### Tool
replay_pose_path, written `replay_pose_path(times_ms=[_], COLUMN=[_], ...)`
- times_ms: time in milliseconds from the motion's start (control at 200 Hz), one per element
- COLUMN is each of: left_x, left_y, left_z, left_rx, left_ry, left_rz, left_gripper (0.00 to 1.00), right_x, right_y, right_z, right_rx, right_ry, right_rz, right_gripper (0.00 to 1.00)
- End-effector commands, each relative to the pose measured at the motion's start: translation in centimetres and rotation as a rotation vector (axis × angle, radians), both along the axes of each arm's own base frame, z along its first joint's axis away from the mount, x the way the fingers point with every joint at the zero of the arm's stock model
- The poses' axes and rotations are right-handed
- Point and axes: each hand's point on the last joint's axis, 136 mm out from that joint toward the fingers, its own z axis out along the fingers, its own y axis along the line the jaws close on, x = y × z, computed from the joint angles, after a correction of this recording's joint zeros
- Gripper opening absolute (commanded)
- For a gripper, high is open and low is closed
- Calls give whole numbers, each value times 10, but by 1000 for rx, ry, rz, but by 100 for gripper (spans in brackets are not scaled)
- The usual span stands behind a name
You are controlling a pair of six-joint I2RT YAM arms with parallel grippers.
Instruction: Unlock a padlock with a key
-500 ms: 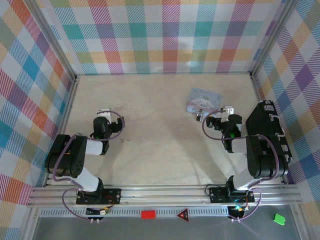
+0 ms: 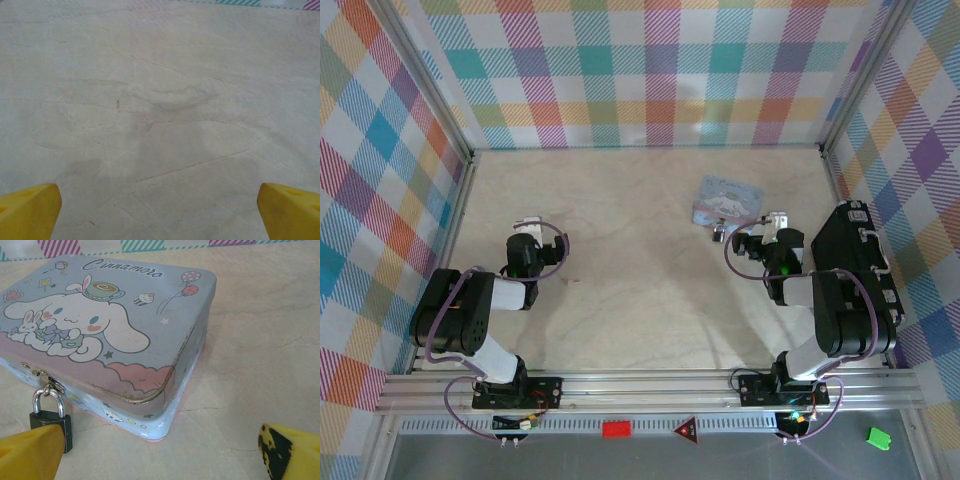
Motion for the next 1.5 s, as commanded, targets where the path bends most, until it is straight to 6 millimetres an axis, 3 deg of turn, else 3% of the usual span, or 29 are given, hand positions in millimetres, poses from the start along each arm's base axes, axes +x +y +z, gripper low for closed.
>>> replay_pose_path(times_ms=[0,410,555,795,915,995,1120,1205,1280,1345,1425,1490], left_x=[6,4,-7,-22,-28,-35,-57,-79,-98,-114,-138,-145], left_y=[3,0,-8,1,7,5,4,17,24,35,60,59], left_z=[8,9,25,60,102,140,206,234,246,250,245,247], left_rx=[5,6,2,27,-25,-83,-189,-247,-227,-227,-264,-244], left_ry=[-22,-31,-90,-163,-175,-206,-287,-261,-185,-132,-79,-54], left_rz=[-1,-20,-70,5,56,59,66,151,191,263,446,429], left_gripper=[100,100,100,100,100,100,100,100,100,100,100,100], right_x=[6,6,6,-4,-11,-16,-26,-34,-39,-45,-50,-57], right_y=[0,0,0,3,7,8,30,38,29,12,19,24], right_z=[11,10,10,27,55,96,164,196,208,202,207,210], right_rx=[7,6,6,-6,10,112,248,314,401,491,494,500], right_ry=[-33,-32,-33,-60,-39,-86,-124,-84,-20,60,75,93], right_rz=[6,6,7,18,27,-6,88,114,17,-144,-101,-77], right_gripper=[99,99,99,99,99,99,99,99,99,99,99,99])
